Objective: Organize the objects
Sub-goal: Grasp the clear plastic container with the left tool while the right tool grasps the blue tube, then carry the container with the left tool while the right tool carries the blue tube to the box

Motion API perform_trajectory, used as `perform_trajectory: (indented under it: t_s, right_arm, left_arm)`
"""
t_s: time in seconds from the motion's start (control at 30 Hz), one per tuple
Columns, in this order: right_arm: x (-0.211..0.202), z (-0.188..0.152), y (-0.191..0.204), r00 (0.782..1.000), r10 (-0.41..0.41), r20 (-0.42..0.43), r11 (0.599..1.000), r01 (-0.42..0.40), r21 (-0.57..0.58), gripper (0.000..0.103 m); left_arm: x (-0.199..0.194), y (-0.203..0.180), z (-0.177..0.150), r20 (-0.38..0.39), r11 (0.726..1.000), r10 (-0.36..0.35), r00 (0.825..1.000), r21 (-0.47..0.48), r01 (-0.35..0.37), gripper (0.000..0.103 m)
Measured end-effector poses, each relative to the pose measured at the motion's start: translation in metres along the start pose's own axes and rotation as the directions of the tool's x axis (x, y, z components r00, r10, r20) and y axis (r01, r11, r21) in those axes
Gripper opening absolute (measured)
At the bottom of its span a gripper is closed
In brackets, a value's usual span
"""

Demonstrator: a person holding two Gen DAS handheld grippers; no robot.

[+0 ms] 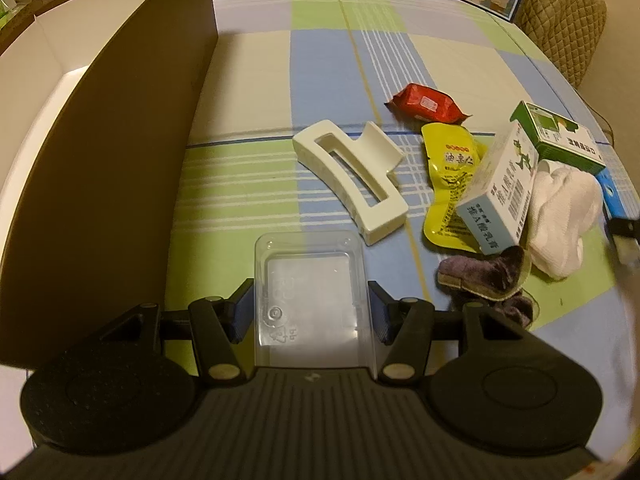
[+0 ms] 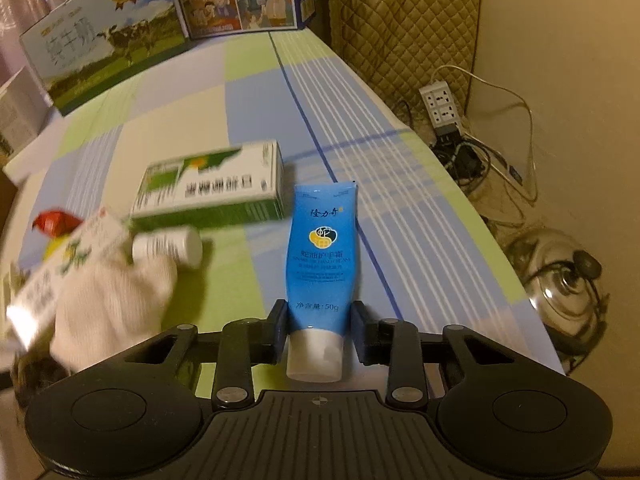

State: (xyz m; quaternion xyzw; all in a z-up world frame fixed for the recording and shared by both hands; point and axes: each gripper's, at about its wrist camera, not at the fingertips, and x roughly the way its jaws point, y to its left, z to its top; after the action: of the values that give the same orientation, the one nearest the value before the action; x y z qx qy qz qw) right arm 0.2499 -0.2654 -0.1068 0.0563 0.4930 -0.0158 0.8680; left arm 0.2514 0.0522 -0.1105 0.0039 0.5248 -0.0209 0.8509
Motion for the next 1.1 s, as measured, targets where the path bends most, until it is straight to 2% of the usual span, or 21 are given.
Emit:
perform_trajectory:
  t_s: [0.2,0.3,0.4,0.57,0.6,0.8,0.93,1.1]
  right_arm:
    - [-0.028,-0.038,-0.004,0.999,0.022,-0.036,0.998,-0.024,-0.051,0.03]
    - [-0.03,-0.045,-0.002,1.0,0.021,-0.013,0.995,-0.022,-0.093,0.038]
    - [-0.025,-0.04,-0.004,0.999,0.039,-0.001,0.997,-0.039,-0.068,0.045]
    - [-0.021,-0.031,-0.007,0.999,0.045,0.021,0.996,-0.043,-0.076,0.043]
    - [-0.021,-0.033,-0.005,0.999,0.035,0.024,0.994,-0.032,-0.105,0.037]
    - [-0.032,-0.049,-0.008,0.997,0.07,0.008,0.986,-0.068,-0.154,0.035]
    - [-0.049,-0.067,-0.019,0.992,0.127,-0.024,0.982,-0.129,-0.139,0.035]
    - [-0.081,-0.086,-0.025,0.974,0.222,-0.037,0.964,-0.225,-0.14,0.035]
  left_arm:
    - [-0.007,0.0,-0.011,-0.006,1.0,-0.013,1.0,0.003,0.013,0.053]
    - [-0.012,-0.003,-0.02,-0.009,1.0,-0.016,1.0,0.011,0.016,0.053]
    - [-0.016,-0.005,-0.027,-0.012,1.0,-0.021,1.0,0.009,0.021,0.053]
    - [-0.024,-0.007,-0.036,-0.009,1.0,-0.021,1.0,-0.005,0.021,0.053]
    - [-0.026,-0.007,-0.038,-0.003,1.0,-0.02,1.0,-0.007,0.02,0.053]
    - [-0.049,-0.006,-0.052,0.037,0.999,-0.005,0.999,-0.049,0.007,0.053]
    - [-0.069,-0.006,-0.067,0.058,0.997,0.006,0.998,-0.081,-0.002,0.053]
    - [-0.096,-0.009,-0.09,0.079,0.993,0.015,0.997,-0.119,-0.006,0.053]
